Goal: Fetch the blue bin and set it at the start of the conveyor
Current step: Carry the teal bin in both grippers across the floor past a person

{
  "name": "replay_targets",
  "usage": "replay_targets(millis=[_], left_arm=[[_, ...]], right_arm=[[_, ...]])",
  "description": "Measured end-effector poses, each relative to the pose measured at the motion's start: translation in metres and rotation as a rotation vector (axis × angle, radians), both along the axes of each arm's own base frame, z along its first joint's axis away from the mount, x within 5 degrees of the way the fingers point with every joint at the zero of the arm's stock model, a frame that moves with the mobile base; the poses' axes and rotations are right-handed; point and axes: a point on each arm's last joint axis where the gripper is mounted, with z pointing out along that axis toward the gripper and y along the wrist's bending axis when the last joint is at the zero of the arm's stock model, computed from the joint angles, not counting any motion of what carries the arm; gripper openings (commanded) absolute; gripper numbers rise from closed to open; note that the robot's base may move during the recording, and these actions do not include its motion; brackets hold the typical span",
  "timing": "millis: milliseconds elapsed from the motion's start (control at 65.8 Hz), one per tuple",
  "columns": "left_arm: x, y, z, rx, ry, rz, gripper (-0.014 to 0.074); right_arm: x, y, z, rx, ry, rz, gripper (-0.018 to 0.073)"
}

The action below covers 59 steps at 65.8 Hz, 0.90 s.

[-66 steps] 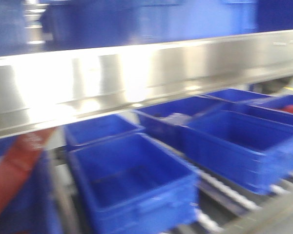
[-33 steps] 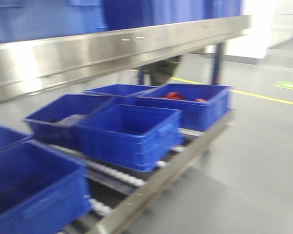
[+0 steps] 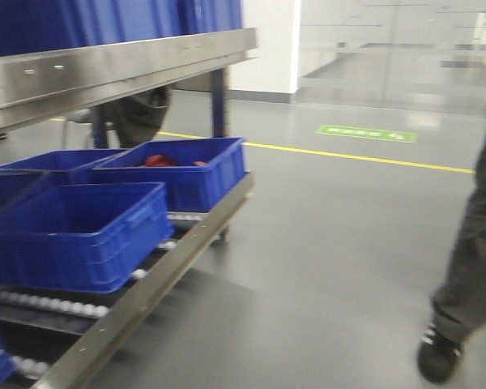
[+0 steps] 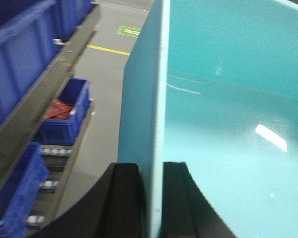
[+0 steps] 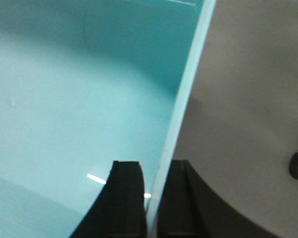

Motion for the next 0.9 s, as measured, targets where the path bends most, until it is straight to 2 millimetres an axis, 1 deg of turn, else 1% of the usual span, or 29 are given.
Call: replay_targets(millis=[897], left_arm=[[-0.0001, -0.0005, 0.0, 0.0, 0.0, -0.002, -0.0111]], right_arm=[[0.0, 0.0, 0.0, -0.001, 0.0, 0.0, -0.0153]])
